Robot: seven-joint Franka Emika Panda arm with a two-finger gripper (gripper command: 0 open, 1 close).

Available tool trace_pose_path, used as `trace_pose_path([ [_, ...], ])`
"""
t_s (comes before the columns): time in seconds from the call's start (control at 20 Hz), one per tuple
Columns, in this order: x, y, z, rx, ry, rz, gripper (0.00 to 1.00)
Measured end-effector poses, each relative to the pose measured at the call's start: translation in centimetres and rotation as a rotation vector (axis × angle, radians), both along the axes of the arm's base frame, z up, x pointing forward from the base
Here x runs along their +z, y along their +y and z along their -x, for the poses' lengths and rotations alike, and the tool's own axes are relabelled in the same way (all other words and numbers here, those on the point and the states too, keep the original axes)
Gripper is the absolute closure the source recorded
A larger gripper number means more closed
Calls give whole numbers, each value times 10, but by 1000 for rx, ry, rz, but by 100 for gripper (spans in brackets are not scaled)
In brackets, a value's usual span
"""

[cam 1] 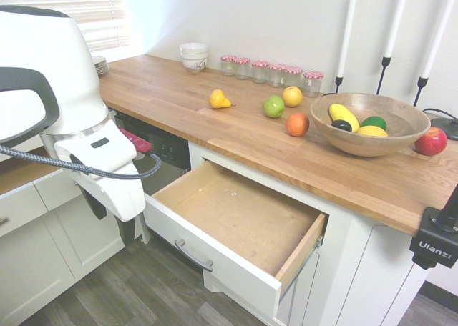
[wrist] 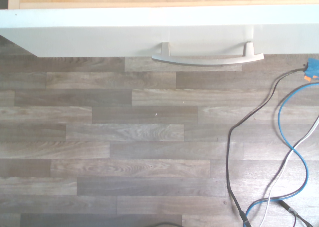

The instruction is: Close the drawer

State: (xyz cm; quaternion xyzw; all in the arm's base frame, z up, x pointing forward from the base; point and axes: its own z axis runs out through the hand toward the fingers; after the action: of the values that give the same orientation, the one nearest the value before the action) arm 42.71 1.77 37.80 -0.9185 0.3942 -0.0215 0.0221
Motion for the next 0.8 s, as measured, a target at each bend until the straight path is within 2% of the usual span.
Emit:
trace_pose_path([
  [0.2,-3,0,1,0,4,1,0],
  [0.4,-24,-4,7,-3,14,8,0],
  [0.8,-116,-19,0,-13,60,18,0],
])
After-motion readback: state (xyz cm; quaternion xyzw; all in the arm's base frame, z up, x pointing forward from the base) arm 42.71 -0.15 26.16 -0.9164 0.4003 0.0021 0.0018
